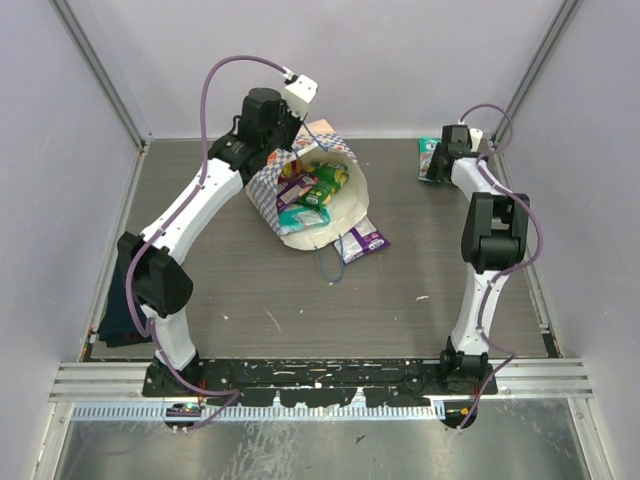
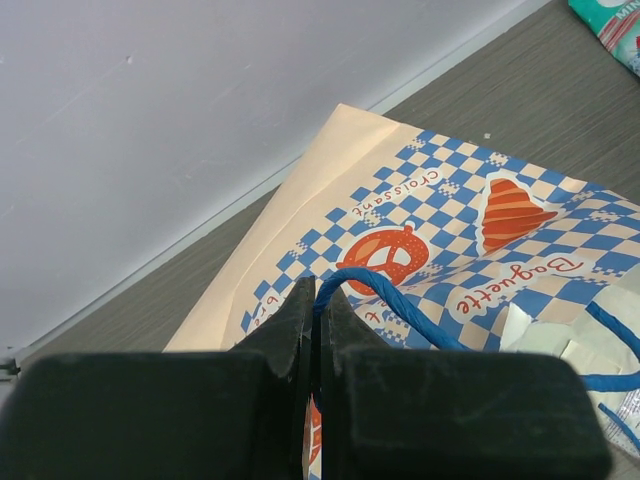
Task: Take the snacks out of the paper bag
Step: Adjust the snack at the center of the board.
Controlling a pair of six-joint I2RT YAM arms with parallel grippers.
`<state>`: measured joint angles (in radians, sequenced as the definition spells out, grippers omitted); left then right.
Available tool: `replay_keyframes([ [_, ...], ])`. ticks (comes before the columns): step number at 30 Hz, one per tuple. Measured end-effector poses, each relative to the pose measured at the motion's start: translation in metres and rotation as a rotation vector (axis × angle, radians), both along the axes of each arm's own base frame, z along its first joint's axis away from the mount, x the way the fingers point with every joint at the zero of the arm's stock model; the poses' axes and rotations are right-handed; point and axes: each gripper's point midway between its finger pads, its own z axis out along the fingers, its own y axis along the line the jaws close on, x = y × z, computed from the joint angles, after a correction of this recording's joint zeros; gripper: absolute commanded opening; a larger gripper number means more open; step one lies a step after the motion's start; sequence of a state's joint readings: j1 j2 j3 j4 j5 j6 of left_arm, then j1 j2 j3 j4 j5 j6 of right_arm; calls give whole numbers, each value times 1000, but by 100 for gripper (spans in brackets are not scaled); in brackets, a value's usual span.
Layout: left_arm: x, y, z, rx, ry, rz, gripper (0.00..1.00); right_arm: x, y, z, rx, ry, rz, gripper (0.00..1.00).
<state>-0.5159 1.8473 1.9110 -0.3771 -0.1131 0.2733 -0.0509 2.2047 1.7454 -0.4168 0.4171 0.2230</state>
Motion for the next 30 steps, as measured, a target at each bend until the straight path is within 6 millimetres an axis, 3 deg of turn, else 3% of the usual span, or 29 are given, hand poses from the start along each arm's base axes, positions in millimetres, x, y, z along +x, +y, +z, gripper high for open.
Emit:
replay_keyframes([
  [3, -1, -1, -1, -1, 4, -8, 0, -15, 23, 32, 58, -87, 10, 98],
  [7, -2, -2, -1, 0, 10, -14, 0, -43, 83, 89, 232, -297, 93, 97],
  [9, -2, -2, 1, 0, 9, -14, 0, -61, 114, 103, 322, -376, 149, 96],
  [12, -2, -1, 1, 3, 8, -13, 0, -87, 158, 80, 446, -376, 228, 93],
  [14, -3, -1, 1, 5, 7, -12, 0, -106, 184, 42, 534, -328, 266, 92],
  [17, -3, 1, 2, 5, 5, -8, 0, -152, 201, -23, 622, -211, 258, 91],
  [19, -4, 1, 2, 5, 4, -6, 0, -150, 215, -10, 695, -301, 289, 90],
  [24, -4, 2, 2, 8, 3, -2, 0, -155, 238, -15, 823, -348, 330, 82],
  [26, -3, 3, 2, 11, 2, 0, 0, -151, 248, -15, 879, -365, 352, 72],
  [27, -3, 3, 2, 13, 1, 2, 0, -150, 253, -16, 907, -374, 362, 60],
  [30, -3, 5, 2, 19, -2, 8, 0, -153, 267, -24, 983, -369, 383, 11],
])
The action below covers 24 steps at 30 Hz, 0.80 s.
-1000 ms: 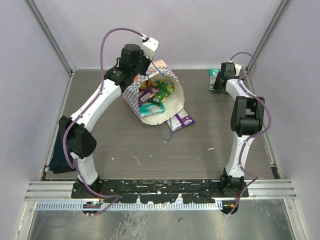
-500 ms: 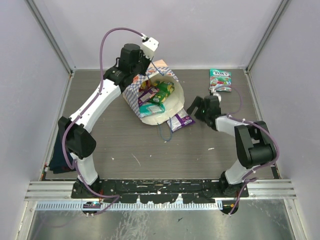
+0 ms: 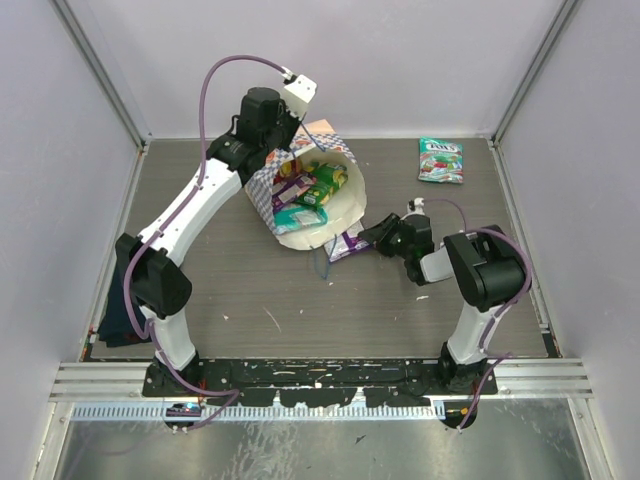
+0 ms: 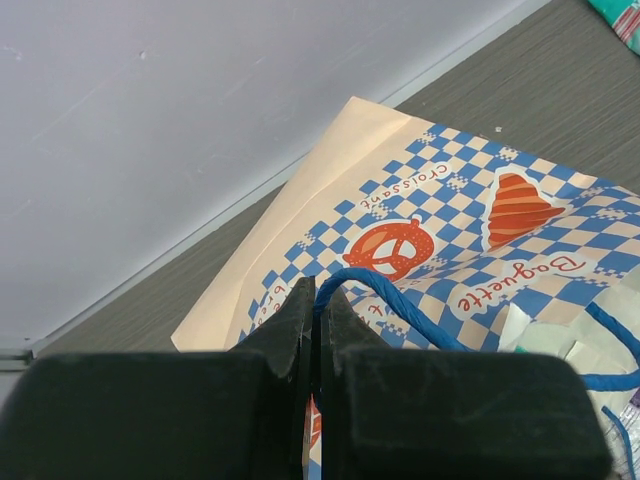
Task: Take the snacks out of the paper bag
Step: Adjust the snack at the center of the board.
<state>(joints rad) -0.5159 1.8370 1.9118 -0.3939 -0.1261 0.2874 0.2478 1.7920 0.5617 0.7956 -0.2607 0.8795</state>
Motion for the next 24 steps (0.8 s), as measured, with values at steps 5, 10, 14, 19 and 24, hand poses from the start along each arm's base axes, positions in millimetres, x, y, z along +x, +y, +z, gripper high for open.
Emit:
replay_keyframes([
  [5, 1, 3, 0, 18, -7, 9, 0, -16, -3, -13, 34, 76, 2, 1],
  [10, 2, 4, -1, 22, -7, 14, 0, 0, -72, 29, -127, 34, -174, 1],
  [14, 2, 5, -1, 22, -7, 14, 0, 45, -116, 95, -354, -57, -286, 0],
  [19, 2, 5, -1, 22, -7, 14, 0, 92, -109, 177, -613, -184, -279, 0],
  [24, 1, 5, -4, 26, -2, 15, 0, 94, -86, 187, -902, -141, -232, 1],
])
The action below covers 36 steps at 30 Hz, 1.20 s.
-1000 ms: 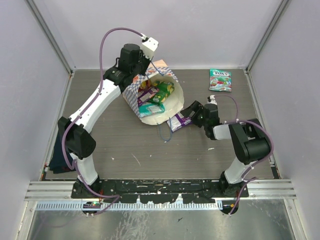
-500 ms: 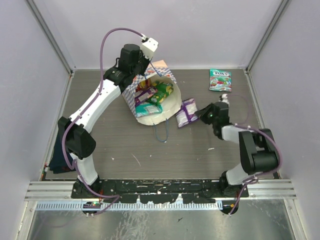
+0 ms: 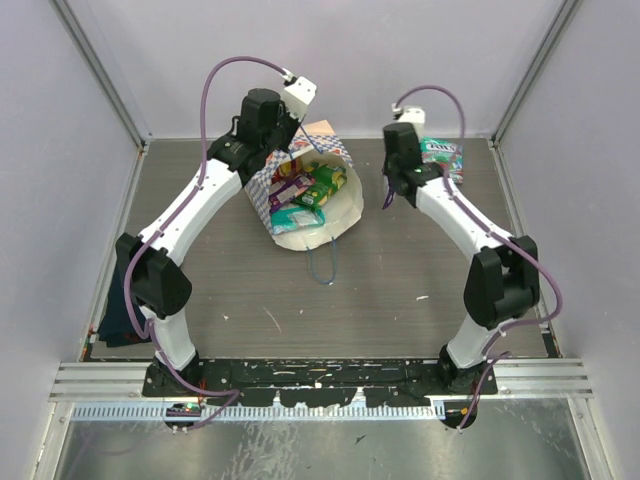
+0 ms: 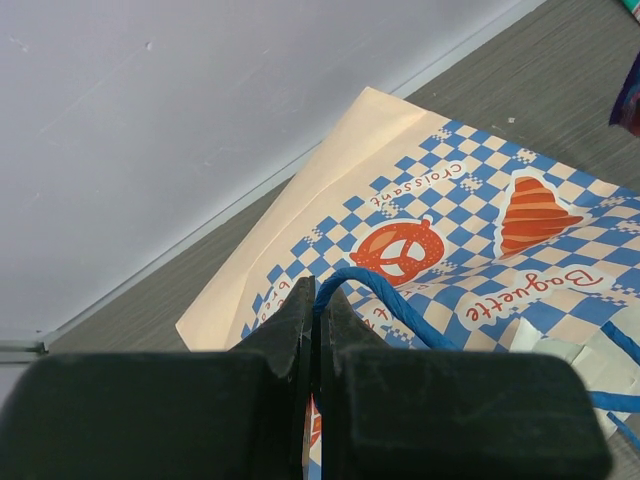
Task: Take the snacks out of the paper bag
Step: Adjust the snack at the center of the board.
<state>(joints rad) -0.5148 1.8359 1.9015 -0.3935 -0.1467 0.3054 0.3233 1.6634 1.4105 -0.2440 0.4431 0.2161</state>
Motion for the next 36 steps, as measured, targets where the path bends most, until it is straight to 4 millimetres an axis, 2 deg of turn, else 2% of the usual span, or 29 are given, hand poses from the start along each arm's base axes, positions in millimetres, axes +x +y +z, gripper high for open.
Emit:
replay_keyframes([
  [2, 0, 0, 0, 0, 0, 0, 0, -5, 8, -8, -105, 54, -11, 1],
  [5, 0, 0, 0, 0, 0, 0, 0, -24, 16, -26, -198, 154, -12, 1],
  [8, 0, 1, 0, 2, -1, 4, 0, -36, 9, -30, -137, 193, -33, 0],
  [10, 0, 1, 0, 3, -2, 5, 0, -43, -5, -24, -11, 186, -69, 0],
  [14, 0, 1, 0, 4, -2, 5, 0, -57, -41, 12, 267, 116, -246, 0],
  [15, 0, 1, 0, 4, -1, 5, 0, -59, -43, 22, 334, 99, -282, 1],
  [18, 0, 1, 0, 4, -2, 6, 0, -63, -31, 35, 529, 91, -321, 1],
  [22, 0, 1, 1, 3, -2, 6, 0, -71, -10, 24, 785, 193, -373, 1],
  [23, 0, 1, 1, 3, -3, 6, 0, -71, -7, 21, 838, 215, -397, 10],
  [24, 0, 1, 1, 3, -3, 5, 0, -69, -7, 19, 879, 227, -418, 32],
  [25, 0, 1, 1, 3, -3, 5, 0, -66, -8, 16, 928, 240, -450, 57],
  [26, 0, 1, 1, 2, -2, 5, 0, -60, -11, 10, 973, 255, -492, 75],
  [27, 0, 1, 1, 3, -2, 4, 0, -54, -15, 5, 1009, 264, -530, 85],
  [30, -1, -1, 1, 3, -2, 1, 0, -9, -33, -12, 1084, 301, -608, 90],
  [34, -2, -3, 1, 4, -2, -5, 0, 58, -41, -26, 1096, 312, -546, 89],
  [36, -2, -3, 1, 4, -2, -4, 0, 66, -35, -31, 1059, 320, -467, 88],
])
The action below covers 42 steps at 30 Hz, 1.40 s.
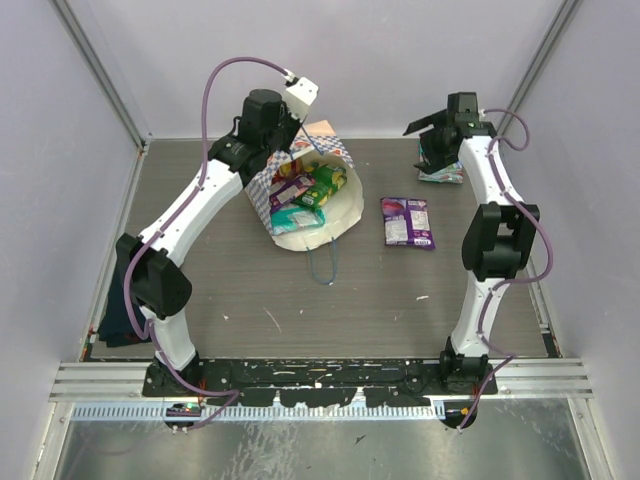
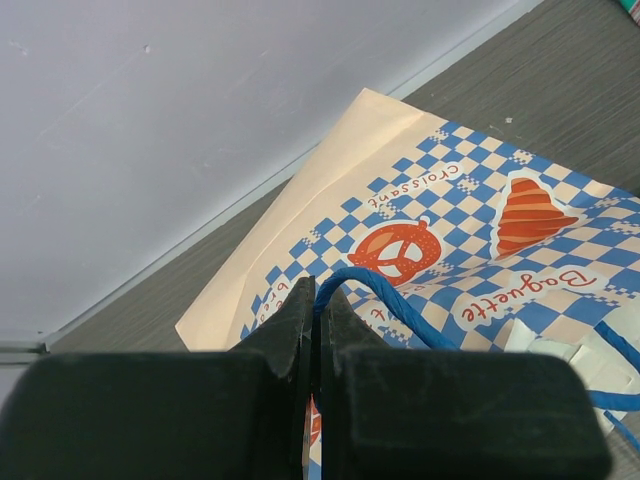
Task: Take the snacks out of the paper bag
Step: Adjust the snack at the center of the board.
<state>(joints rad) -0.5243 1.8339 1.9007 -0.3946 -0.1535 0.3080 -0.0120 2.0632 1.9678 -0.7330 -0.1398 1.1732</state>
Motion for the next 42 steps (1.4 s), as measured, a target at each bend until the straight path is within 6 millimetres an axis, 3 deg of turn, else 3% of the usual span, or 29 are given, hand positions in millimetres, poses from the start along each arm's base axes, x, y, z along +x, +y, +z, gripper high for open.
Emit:
replay_keyframes([
  [3, 0, 0, 0, 0, 0, 0, 0, -12, 11, 2, -82, -80, 146, 86],
  [7, 0, 0, 0, 1, 0, 0, 0, -65, 17, 8, -285, -197, 350, 83],
  [12, 0, 1, 0, 14, -5, -5, 0, -119, 14, 18, -628, -349, 471, 76],
  [14, 0, 1, 0, 20, -8, -7, 0, -134, 25, 9, -751, -374, 527, 76],
  [16, 0, 1, 0, 23, -9, -9, 0, -145, 49, -5, -894, -397, 632, 78],
  [19, 1, 1, 1, 38, -14, -19, 0, -168, 87, -34, -1068, -394, 876, 79],
  [21, 0, 0, 1, 45, -16, -28, 0, -180, 99, -46, -1152, -394, 1047, 78],
  [30, -1, -3, -6, 62, -7, -60, 0, -209, 86, -63, -1407, -339, 1458, 70],
  [35, -4, -6, -8, 59, -2, -78, 0, -220, 75, -98, -1483, -154, 1649, 70],
  [38, -8, -5, -8, 61, 1, -90, 0, -225, 64, -116, -1497, -53, 1713, 70],
  [42, -11, -5, -5, 59, -5, -100, 1, -220, 55, -115, -1534, -23, 1698, 68],
])
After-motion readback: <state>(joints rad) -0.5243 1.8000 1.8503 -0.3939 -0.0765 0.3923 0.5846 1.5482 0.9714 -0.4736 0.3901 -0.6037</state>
